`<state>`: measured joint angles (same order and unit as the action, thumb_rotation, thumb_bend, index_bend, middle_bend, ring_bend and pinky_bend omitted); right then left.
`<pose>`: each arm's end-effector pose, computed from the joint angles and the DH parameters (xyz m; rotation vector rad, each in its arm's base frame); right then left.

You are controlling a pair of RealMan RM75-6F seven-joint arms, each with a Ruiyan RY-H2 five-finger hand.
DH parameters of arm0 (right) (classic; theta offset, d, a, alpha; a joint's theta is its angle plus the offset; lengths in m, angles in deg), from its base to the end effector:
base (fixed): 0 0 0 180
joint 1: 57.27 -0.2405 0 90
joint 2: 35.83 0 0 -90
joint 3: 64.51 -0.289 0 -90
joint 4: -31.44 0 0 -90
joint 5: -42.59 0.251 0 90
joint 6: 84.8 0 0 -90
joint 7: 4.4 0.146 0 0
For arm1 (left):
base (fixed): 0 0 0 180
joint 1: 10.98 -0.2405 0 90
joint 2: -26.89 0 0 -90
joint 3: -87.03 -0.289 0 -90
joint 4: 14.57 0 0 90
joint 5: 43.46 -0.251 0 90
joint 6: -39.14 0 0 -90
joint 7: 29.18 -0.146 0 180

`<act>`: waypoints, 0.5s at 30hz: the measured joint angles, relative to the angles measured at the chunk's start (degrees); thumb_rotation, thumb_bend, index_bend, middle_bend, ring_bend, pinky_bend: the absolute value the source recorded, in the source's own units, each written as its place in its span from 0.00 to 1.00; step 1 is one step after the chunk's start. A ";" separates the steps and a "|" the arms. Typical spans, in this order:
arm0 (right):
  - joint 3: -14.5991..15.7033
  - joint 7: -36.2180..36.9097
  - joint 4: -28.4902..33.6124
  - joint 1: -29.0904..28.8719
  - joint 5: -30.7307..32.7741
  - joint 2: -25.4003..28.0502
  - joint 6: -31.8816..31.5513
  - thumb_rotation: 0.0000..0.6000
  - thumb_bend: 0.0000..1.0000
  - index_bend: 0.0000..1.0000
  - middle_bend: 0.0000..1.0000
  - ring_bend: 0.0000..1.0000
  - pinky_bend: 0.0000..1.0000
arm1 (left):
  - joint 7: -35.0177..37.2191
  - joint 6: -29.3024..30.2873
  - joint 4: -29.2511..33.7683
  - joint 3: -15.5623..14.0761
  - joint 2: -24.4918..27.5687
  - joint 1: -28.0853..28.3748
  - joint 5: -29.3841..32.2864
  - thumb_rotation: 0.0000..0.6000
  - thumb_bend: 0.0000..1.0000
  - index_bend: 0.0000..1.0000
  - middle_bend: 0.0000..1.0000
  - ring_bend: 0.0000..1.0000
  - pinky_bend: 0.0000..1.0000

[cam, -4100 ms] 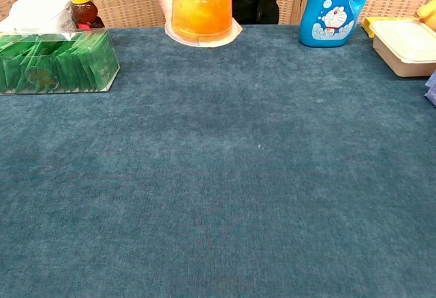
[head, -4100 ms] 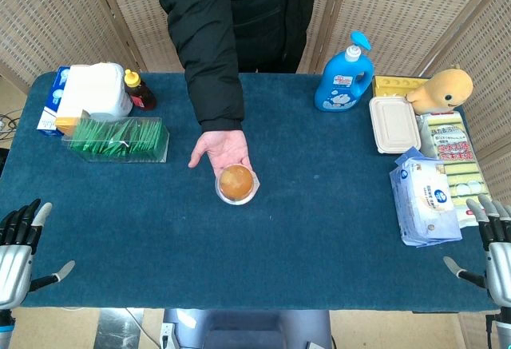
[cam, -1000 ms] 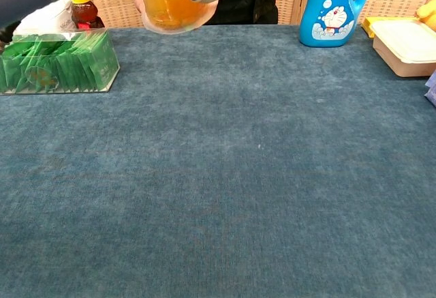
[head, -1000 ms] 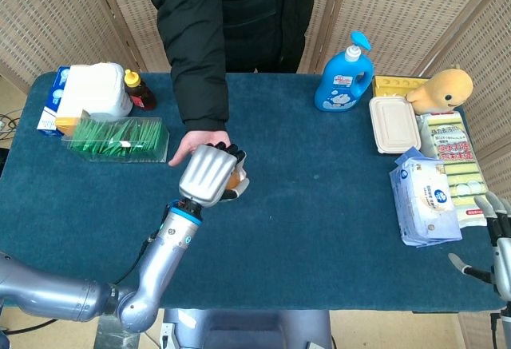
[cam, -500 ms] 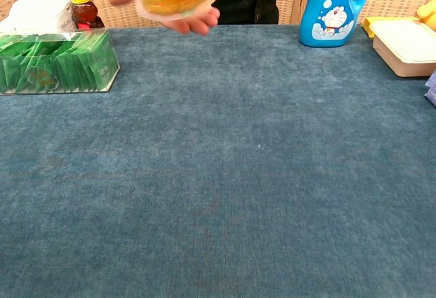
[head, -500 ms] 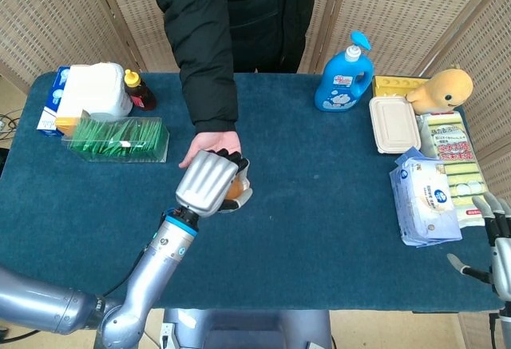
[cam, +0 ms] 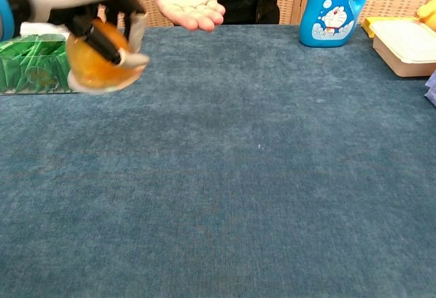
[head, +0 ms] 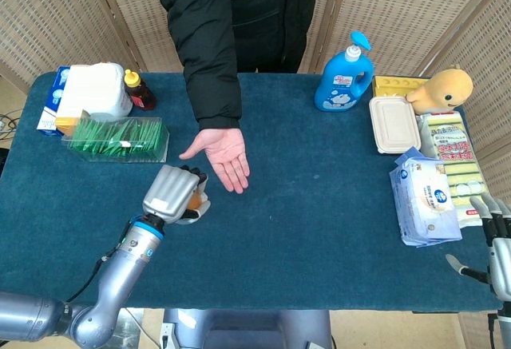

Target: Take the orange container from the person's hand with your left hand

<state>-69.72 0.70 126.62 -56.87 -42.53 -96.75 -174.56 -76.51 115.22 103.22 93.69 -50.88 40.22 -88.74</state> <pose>-0.3601 -0.1652 0.1684 1.2285 -0.9256 0.9739 -0.0822 0.3173 0.0127 -1.8485 -0.7776 -0.8412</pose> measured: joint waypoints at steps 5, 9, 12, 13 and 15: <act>0.18 -0.82 0.04 -0.16 -0.11 -0.24 0.35 1.00 0.00 0.09 0.03 0.00 0.00 | 6.10 -3.34 -8.09 -2.72 -0.93 -2.89 -1.87 1.00 0.30 0.63 0.60 0.53 0.66; 0.28 -1.41 0.03 -0.26 -0.07 -0.48 0.58 1.00 0.00 0.09 0.03 0.00 0.00 | 10.02 -6.13 -14.87 -3.29 -2.72 -4.15 -2.65 1.00 0.30 0.63 0.60 0.53 0.65; 0.24 -1.64 0.05 -0.33 0.16 -0.56 0.75 1.00 0.00 0.09 0.03 0.00 0.00 | 12.09 -7.95 -19.58 -3.28 -4.61 -4.69 -3.20 1.00 0.30 0.63 0.60 0.53 0.62; 0.22 -1.67 0.03 -0.34 0.22 -0.57 0.79 1.00 0.00 0.09 0.03 0.00 0.00 | 12.77 -8.66 -21.28 -3.20 -5.42 -4.84 -3.37 1.00 0.29 0.63 0.57 0.49 0.59; 0.19 -1.66 -0.01 -0.38 0.32 -0.56 0.87 1.00 0.00 0.09 0.03 0.00 0.00 | 13.98 -9.90 -23.56 -3.04 -6.61 -5.05 -3.60 1.00 0.27 0.56 0.39 0.33 0.50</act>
<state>-69.53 -0.96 126.61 -57.25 -42.21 -97.31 -173.69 -62.53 105.32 79.66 90.65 -57.49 35.17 -92.34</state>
